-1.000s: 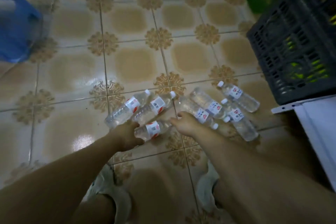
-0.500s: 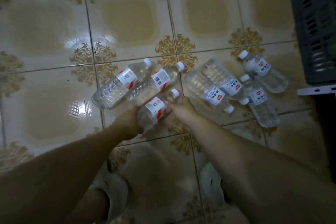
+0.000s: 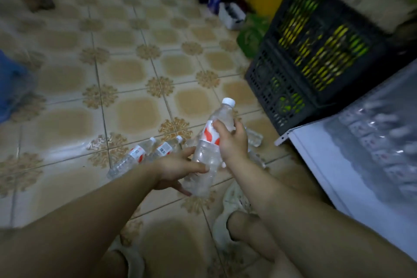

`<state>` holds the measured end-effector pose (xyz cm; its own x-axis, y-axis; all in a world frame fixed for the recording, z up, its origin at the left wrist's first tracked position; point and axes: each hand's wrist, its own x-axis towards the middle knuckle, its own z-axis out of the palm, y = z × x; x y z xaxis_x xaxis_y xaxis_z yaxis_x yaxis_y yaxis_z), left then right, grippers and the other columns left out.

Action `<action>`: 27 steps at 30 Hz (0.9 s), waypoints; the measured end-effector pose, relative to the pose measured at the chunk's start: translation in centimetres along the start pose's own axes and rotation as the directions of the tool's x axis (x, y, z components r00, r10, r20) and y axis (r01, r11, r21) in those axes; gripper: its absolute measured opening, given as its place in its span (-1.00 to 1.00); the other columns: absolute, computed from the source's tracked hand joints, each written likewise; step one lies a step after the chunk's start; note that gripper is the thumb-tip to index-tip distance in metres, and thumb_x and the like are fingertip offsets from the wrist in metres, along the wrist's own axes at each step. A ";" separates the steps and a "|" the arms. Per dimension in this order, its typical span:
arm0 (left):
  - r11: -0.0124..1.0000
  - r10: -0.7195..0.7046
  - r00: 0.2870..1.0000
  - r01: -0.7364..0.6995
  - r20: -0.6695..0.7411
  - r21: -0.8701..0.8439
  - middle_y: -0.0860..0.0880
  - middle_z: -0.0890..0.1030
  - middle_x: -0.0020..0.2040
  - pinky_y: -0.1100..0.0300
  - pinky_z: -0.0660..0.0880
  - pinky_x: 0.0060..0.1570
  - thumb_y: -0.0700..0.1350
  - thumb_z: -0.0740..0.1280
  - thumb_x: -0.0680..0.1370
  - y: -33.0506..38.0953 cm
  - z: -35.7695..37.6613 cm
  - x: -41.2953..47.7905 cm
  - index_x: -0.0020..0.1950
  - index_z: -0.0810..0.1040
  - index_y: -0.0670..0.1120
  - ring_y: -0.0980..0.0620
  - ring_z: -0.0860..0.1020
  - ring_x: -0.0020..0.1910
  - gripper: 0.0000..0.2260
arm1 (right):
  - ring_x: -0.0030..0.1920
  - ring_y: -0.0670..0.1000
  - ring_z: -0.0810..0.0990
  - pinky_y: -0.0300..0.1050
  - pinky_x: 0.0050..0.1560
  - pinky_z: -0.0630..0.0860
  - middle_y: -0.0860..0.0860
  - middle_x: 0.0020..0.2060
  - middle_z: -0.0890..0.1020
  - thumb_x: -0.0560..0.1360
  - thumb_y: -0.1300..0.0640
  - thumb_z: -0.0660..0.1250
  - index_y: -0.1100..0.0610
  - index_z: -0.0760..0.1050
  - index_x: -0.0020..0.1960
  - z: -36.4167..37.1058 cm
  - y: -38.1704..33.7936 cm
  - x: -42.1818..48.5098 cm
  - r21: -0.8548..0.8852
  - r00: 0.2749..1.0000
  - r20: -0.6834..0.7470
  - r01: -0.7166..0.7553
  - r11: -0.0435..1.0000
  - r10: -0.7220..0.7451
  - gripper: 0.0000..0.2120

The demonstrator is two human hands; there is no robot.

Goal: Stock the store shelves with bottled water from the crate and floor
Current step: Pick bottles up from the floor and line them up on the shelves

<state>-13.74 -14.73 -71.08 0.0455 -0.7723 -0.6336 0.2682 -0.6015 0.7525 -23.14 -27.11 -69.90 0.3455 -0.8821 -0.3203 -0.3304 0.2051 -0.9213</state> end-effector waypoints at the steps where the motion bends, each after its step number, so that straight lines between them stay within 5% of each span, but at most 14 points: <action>1: 0.997 0.054 0.998 -0.053 -0.016 0.059 -0.07 0.58 0.10 -0.08 0.60 -0.11 -0.14 0.41 0.51 1.4 1.3 -1.2 0.32 0.40 0.13 -0.08 0.58 0.02 -0.57 | -0.05 0.02 0.61 -0.08 -0.07 0.53 -0.05 -0.08 0.63 0.44 -0.03 0.43 0.02 0.49 0.12 -1.2 -1.7 -1.1 0.001 0.998 -0.013 0.056 0.998 -0.056 -0.70; 7: 0.917 0.352 0.936 -0.341 -0.016 0.206 -0.04 0.63 0.01 0.00 0.60 -0.21 -0.23 0.37 0.53 9.2 8.9 -8.7 0.31 0.43 0.05 -0.03 0.62 -0.07 -0.60 | -0.03 0.00 0.62 0.00 0.05 0.55 -0.07 -0.10 0.62 0.52 -0.09 0.33 0.02 0.51 0.20 -9.3 -11.8 -7.8 0.044 0.926 -0.135 0.362 0.931 -0.354 -0.69; 10: 0.852 0.468 0.883 -0.459 0.025 0.253 -0.07 0.59 0.14 -0.13 0.61 -0.09 -0.20 0.36 0.54 12.5 12.6 -12.0 0.34 0.41 0.06 -0.10 0.60 0.07 -0.59 | -0.04 0.00 0.62 0.09 0.11 0.56 -0.10 -0.12 0.61 0.55 -0.06 0.31 -0.07 0.47 0.13 -13.7 -15.9 -10.8 0.032 0.861 -0.144 0.496 0.867 -0.487 -0.82; 12: 0.807 0.529 0.847 -0.522 0.056 0.275 -0.08 0.58 0.17 -0.21 0.58 0.00 -0.17 0.37 0.54 14.5 15.1 -13.8 0.31 0.43 0.07 -0.13 0.58 0.11 -0.63 | 0.01 0.03 0.63 0.16 0.12 0.57 -0.04 -0.02 0.62 0.52 -0.11 0.32 -0.08 0.44 0.24 -16.5 -18.0 -12.6 0.018 0.832 -0.120 0.548 0.836 -0.542 -0.68; 16: 0.718 0.608 0.776 -0.627 0.167 0.300 0.00 0.63 -0.02 -0.11 0.58 -0.07 -0.19 0.35 0.55 17.9 19.9 -16.1 0.18 0.48 0.10 -0.05 0.62 -0.04 -0.73 | 0.13 0.04 0.60 0.17 0.14 0.57 -0.01 0.20 0.57 0.48 -0.18 0.32 -0.13 0.32 0.37 -22.0 -20.6 -15.9 -0.002 0.789 -0.138 0.604 0.797 -0.599 -0.50; 20: 0.662 0.631 0.723 -0.691 0.282 0.289 -0.01 0.66 -0.03 0.11 0.60 -0.26 -0.25 0.34 0.55 20.6 24.7 -16.9 0.26 0.46 0.00 0.05 0.67 -0.13 -0.68 | 0.08 0.03 0.63 0.04 0.08 0.60 0.05 0.19 0.59 0.51 -0.13 0.34 -0.12 0.27 0.42 -27.4 -21.9 -18.5 -0.062 0.748 -0.222 0.630 0.774 -0.626 -0.47; 22: 0.644 0.623 0.701 -0.711 0.347 0.282 -0.07 0.66 0.06 0.07 0.61 -0.17 -0.25 0.34 0.55 21.7 27.2 -16.7 0.29 0.45 -0.02 -0.01 0.67 -0.04 -0.66 | 0.03 0.02 0.65 0.07 0.09 0.60 0.03 0.11 0.62 0.53 -0.09 0.34 -0.20 0.28 0.33 -30.2 -22.1 -19.7 -0.106 0.732 -0.258 0.628 0.771 -0.631 -0.57; 27: 0.604 0.598 0.645 -0.753 0.476 0.262 -0.10 0.64 0.13 -0.07 0.60 -0.02 -0.26 0.37 0.53 24.0 33.3 -15.2 0.31 0.46 0.00 -0.10 0.65 0.05 -0.62 | 0.13 0.05 0.62 0.16 0.18 0.55 0.05 0.23 0.58 0.50 -0.12 0.38 -0.20 0.07 0.51 -36.6 -22.0 -22.7 -0.209 0.736 -0.346 0.545 0.812 -0.582 -0.30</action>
<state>-40.01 -24.19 -37.39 -0.2688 -0.9548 0.1269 -0.1244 0.1650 0.9784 -55.83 -27.10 -34.30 0.1425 -0.9151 0.3773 -0.2634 -0.4025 -0.8767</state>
